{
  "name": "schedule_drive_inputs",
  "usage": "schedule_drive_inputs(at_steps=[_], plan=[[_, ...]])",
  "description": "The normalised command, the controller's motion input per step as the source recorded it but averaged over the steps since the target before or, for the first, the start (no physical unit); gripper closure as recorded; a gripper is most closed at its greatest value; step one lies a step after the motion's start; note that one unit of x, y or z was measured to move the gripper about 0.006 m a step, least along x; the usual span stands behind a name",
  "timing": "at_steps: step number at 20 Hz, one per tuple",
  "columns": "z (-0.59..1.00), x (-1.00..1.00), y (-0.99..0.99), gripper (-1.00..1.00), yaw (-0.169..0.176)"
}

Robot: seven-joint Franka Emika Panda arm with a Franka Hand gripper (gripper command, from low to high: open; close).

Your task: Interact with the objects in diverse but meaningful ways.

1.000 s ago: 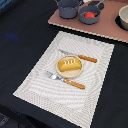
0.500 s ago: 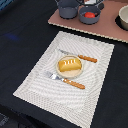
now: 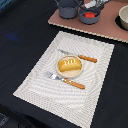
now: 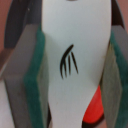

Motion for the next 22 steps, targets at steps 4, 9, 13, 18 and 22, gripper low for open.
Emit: schedule_drive_inputs(at_steps=[4,9,13,18,22], plan=[[0.05,0.32,0.31,-1.00,-0.003],[0.60,0.25,0.23,-1.00,-0.019],[1.00,0.03,0.12,-1.00,-0.069],[1.00,0.05,0.05,-1.00,-0.086],[0.92,0.04,-0.13,-1.00,-0.099]])
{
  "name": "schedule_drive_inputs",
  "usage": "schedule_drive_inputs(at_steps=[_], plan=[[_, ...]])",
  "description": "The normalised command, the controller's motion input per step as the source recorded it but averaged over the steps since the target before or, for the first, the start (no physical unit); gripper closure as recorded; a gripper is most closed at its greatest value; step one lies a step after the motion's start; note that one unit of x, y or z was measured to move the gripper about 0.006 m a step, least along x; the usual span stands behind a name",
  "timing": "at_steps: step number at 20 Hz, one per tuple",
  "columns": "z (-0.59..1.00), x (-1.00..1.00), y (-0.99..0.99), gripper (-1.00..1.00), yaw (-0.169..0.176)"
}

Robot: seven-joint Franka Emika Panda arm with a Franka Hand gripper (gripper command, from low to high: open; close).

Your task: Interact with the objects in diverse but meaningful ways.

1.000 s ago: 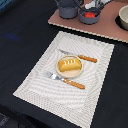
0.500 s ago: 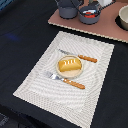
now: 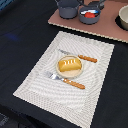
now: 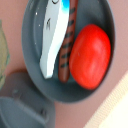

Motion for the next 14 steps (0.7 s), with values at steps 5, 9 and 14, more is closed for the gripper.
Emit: schedule_drive_inputs(at_steps=[5,9,14], plan=[[0.18,-0.15,-0.64,-1.00,-0.088],[0.02,-0.26,-0.86,-1.00,-0.013],[0.17,-0.08,-0.98,-1.00,-0.001]])
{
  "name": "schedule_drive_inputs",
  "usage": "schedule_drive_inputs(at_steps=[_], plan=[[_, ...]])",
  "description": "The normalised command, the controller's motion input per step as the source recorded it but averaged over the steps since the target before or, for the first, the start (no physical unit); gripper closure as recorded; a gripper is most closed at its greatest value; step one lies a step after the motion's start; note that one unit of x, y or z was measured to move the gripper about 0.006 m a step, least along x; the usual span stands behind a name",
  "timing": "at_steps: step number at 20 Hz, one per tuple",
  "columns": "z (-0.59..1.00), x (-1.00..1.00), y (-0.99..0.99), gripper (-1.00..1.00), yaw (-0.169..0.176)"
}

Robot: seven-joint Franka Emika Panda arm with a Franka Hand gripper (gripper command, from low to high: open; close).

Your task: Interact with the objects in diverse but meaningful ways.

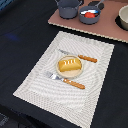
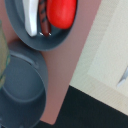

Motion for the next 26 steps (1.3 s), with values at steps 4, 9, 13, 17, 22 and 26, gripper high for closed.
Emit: schedule_drive_inputs(at_steps=[4,9,13,17,22,26], plan=[[0.04,-0.02,-1.00,-1.00,0.000],[-0.07,0.02,-1.00,-1.00,0.000],[-0.30,0.01,-1.00,-1.00,0.000],[-0.38,0.00,-1.00,-1.00,0.000],[-0.40,0.00,-1.00,-1.00,0.000],[-0.50,0.00,-1.00,-1.00,0.000]])
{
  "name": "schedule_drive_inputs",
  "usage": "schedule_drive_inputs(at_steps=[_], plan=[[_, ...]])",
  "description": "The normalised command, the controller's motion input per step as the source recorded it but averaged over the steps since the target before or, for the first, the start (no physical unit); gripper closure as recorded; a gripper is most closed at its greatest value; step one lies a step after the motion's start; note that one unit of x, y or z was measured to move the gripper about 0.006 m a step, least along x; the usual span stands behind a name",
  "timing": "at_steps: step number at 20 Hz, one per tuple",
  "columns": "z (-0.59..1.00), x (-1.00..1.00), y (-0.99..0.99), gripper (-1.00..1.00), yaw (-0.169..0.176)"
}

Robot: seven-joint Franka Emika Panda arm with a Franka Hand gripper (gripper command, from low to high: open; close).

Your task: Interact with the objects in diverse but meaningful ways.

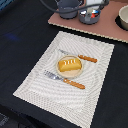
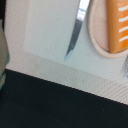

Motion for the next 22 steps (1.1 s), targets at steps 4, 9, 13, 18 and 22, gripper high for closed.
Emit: schedule_drive_inputs(at_steps=[4,9,13,18,22], plan=[[-0.51,-0.02,-1.00,-1.00,0.000],[-0.50,-0.01,-0.87,-1.00,0.018],[-0.46,-0.01,-0.49,-1.00,0.073],[-0.33,-0.05,-0.05,-1.00,0.127],[-0.06,0.03,0.00,-1.00,0.112]])
